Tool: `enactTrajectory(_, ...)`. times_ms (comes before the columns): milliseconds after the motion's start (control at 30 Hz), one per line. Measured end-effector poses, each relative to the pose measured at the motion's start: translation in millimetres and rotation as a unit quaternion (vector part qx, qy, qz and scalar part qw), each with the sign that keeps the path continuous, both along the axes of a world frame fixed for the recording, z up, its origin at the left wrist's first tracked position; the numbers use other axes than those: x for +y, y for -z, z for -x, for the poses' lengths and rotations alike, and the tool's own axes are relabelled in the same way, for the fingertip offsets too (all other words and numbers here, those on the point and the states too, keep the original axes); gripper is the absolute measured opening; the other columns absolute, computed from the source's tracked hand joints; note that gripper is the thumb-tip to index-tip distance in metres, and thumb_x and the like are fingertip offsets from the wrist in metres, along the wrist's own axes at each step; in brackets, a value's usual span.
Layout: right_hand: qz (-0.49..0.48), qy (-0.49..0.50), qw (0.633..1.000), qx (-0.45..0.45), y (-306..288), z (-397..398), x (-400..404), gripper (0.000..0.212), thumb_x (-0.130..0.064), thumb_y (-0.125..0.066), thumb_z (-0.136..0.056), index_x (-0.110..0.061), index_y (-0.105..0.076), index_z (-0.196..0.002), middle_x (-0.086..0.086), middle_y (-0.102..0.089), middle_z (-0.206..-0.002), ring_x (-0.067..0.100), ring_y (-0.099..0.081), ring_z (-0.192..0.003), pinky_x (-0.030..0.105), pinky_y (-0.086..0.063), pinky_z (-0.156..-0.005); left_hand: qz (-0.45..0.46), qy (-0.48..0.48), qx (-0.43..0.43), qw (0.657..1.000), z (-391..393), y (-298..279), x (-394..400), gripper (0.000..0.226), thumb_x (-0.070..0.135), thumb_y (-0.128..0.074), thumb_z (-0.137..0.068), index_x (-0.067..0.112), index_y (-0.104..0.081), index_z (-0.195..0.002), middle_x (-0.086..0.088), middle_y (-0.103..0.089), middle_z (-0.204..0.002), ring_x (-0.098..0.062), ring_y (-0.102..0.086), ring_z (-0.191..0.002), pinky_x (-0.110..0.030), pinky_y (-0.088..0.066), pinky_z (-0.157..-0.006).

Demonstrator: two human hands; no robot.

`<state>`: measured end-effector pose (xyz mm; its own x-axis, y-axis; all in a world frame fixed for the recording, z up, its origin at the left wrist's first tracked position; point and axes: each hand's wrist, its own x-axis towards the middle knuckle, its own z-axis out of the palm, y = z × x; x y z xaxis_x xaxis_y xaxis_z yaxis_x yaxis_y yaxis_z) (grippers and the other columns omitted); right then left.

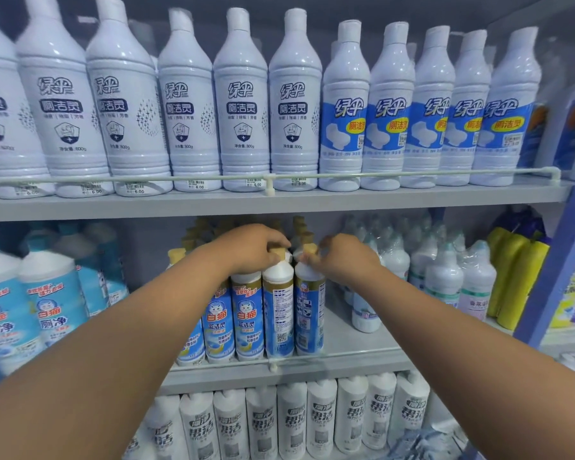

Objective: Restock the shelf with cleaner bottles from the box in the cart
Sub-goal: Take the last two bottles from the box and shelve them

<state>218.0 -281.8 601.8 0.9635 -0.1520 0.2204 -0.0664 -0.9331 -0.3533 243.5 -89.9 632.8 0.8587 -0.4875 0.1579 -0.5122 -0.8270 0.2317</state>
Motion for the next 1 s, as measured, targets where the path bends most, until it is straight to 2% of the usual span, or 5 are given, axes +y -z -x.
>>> enactTrajectory(300,0.03,-0.013,0.999,0.024,-12,-1,13,0.039,-0.044,-0.066,-0.083,-0.013,-0.05,-0.066,0.007,-0.057,-0.072,0.027,-0.061,-0.078,0.028,-0.04,-0.058,-0.006,-0.008,0.032,0.999,-8,1,-7,0.04,0.019,-0.066,-0.09,0.029,-0.061,-0.128,0.002,-0.064,-0.124,-0.014,-0.055,-0.099,-0.026,-0.04,-0.081)
enactTrajectory(500,0.042,0.0,0.995,0.09,-22,-8,16,0.04,-0.047,-0.068,-0.08,-0.009,-0.055,-0.081,0.002,-0.05,-0.071,0.025,-0.058,-0.084,0.03,-0.045,-0.07,-0.011,-0.03,0.015,0.999,-9,4,-14,0.035,0.028,-0.069,-0.089,0.022,-0.062,-0.123,-0.001,-0.064,-0.12,-0.02,-0.058,-0.101,-0.027,-0.042,-0.08)
enactTrajectory(767,0.028,-0.028,0.992,0.117,-25,-3,10,0.042,-0.04,-0.063,-0.09,-0.004,-0.068,-0.11,0.013,-0.067,-0.11,0.028,-0.064,-0.104,0.031,-0.048,-0.076,0.007,-0.037,0.001,0.999,-7,13,-12,0.04,0.037,-0.07,-0.087,0.019,-0.06,-0.121,-0.004,-0.063,-0.122,-0.02,-0.055,-0.097,-0.028,-0.04,-0.078)
enactTrajectory(867,-0.007,-0.037,0.995,0.095,-23,-4,10,0.035,-0.039,-0.067,-0.085,-0.008,-0.066,-0.101,0.01,-0.066,-0.099,0.027,-0.064,-0.094,0.031,-0.048,-0.069,-0.002,-0.003,0.029,1.0,-2,3,-10,0.044,0.026,-0.066,-0.091,0.025,-0.057,-0.135,0.0,-0.059,-0.133,-0.021,-0.056,-0.115,-0.026,-0.04,-0.086)
enactTrajectory(1000,-0.038,-0.009,0.999,0.02,-16,-8,10,0.041,-0.05,-0.075,-0.075,-0.014,-0.057,-0.082,0.0,-0.053,-0.072,0.021,-0.056,-0.074,0.026,-0.037,-0.052,-0.02,-0.015,0.031,0.999,-5,0,-4,0.038,0.025,-0.066,-0.091,0.026,-0.061,-0.129,0.001,-0.063,-0.127,-0.018,-0.058,-0.106,-0.026,-0.04,-0.082)
